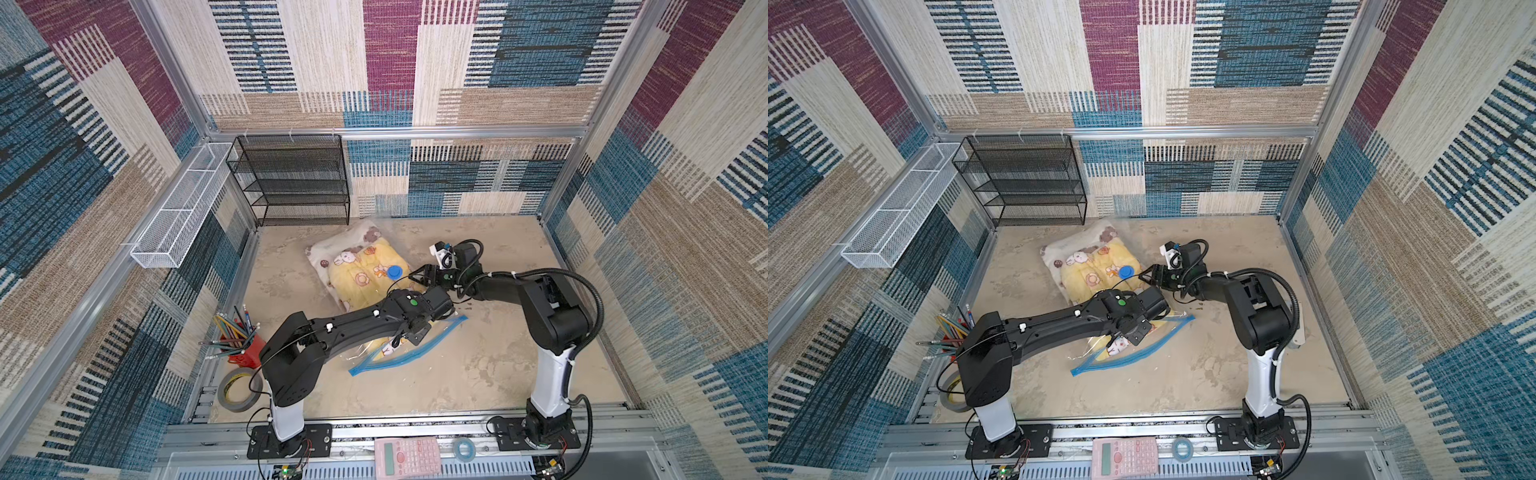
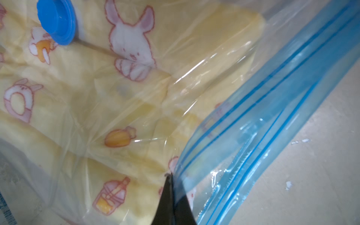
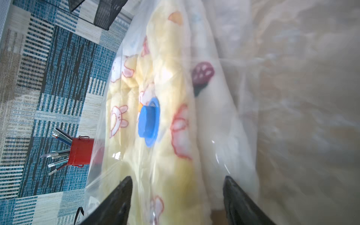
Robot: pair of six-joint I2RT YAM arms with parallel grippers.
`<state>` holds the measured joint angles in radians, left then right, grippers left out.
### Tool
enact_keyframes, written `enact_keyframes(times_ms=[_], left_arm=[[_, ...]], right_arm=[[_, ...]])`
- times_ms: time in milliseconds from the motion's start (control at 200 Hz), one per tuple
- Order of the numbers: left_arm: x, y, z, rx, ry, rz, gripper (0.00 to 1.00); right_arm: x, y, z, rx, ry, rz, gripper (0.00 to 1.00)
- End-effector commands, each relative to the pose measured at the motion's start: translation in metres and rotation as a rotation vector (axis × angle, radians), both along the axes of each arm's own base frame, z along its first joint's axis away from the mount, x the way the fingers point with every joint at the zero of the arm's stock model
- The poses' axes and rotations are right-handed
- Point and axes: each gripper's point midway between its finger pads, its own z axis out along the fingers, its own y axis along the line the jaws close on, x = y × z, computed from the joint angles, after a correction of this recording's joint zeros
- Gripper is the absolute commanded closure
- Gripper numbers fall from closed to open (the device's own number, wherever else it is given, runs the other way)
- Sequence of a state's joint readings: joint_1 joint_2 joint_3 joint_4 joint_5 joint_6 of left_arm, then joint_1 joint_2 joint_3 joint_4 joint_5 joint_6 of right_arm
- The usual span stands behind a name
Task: Take the blanket out of the vacuum bag
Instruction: Open the vacuum bag at the center of the board.
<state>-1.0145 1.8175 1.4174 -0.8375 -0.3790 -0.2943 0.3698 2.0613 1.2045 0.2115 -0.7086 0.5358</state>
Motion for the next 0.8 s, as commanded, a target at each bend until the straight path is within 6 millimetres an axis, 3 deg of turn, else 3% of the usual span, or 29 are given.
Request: enact_keyframes(times_ms=[0,155,200,311,421,506,586,681,791], left_arm=[[-0.008,0.001,0.0,-0.045,0.041,0.034,1.0],[-0.013,0.001,0.001,-0.08,0.055,0.039,1.0],[-0.011,0.004,-0.001,-0.076,0.053,0.044,1.0],[-0.005,0.012,-0.008,-0.068,0.07,0.072,1.0],[0.007,0.023,-0.015,-0.079,0.097,0.118,1.0],[0.018,0.032,-0.012,-0.097,0.099,0.159,1.0],[0.026,0.039,-0.007,-0.115,0.097,0.189,1.0],[0.034,0.045,0.001,-0.154,0.105,0.236,1.0],[0.041,0.045,0.01,-0.242,0.147,0.287,1.0]], right_arm=[[-0.002,0.033,-0.013,0.01,0.049,0.1,0.28],[0.003,0.085,-0.026,-0.011,0.032,0.236,0.29],[0.009,0.101,-0.021,-0.012,-0.003,0.271,0.3],[0.024,0.115,-0.016,-0.008,-0.036,0.283,0.29],[0.047,0.113,-0.005,-0.062,-0.103,0.234,0.26],[0.063,0.103,0.012,-0.099,-0.159,0.181,0.24],[0.078,0.082,0.03,-0.108,-0.184,0.114,0.23],[0.096,0.038,0.053,-0.091,-0.193,-0.006,0.23],[0.097,-0.015,0.08,-0.031,-0.199,-0.122,0.24]])
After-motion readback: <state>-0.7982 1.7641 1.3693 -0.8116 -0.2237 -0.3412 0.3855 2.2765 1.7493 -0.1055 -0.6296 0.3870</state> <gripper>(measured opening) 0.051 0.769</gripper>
